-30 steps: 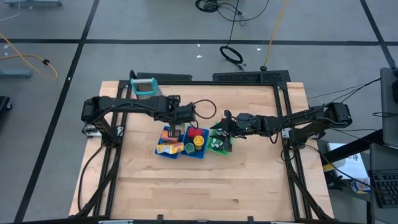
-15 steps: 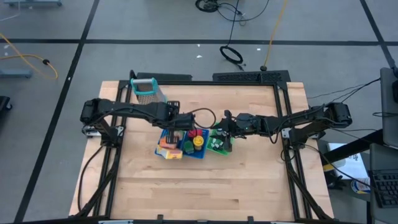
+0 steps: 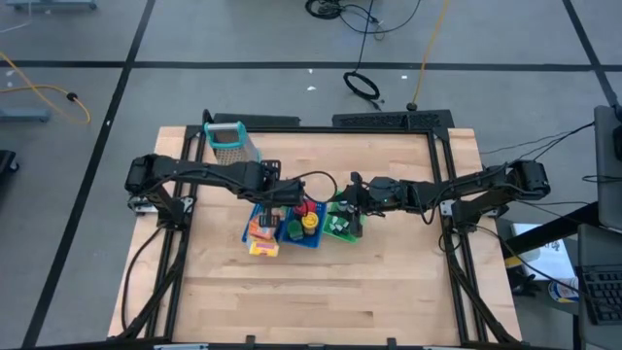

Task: Pick & Place Kitchen Items
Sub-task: Put the green cereal box into the left blue bin

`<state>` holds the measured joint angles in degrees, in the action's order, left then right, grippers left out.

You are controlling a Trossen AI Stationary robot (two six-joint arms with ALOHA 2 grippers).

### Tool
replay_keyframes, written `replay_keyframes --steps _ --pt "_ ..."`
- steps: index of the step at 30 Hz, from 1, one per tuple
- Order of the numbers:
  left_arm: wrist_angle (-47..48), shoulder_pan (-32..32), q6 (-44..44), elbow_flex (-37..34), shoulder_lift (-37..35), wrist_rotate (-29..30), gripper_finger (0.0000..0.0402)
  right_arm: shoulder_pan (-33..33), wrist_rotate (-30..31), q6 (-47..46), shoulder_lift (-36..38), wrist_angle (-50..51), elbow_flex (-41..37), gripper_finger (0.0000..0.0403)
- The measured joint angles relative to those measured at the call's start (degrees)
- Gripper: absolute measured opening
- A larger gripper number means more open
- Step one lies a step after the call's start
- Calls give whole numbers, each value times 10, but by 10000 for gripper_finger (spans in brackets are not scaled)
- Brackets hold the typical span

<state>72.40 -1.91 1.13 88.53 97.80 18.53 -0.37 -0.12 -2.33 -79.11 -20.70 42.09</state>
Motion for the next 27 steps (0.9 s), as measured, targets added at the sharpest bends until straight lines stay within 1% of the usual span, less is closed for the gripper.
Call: replay_keyframes --steps 4,10,13,16,23,27 --pt "3 0 -5 0 0 2 32 0 0 0 0 0 0 171" --pt "18 0 -9 0 0 -28 33 0 0 0 0 0 0 171" --pt "20 0 -13 0 0 -29 36 0 0 1 0 0 0 171" --pt "20 0 -13 0 0 -28 54 0 0 1 0 0 0 171" --pt "20 0 -17 0 0 -32 117 0 0 2 0 0 0 171" --pt "26 0 -17 0 0 -35 140 0 0 2 0 0 0 171"
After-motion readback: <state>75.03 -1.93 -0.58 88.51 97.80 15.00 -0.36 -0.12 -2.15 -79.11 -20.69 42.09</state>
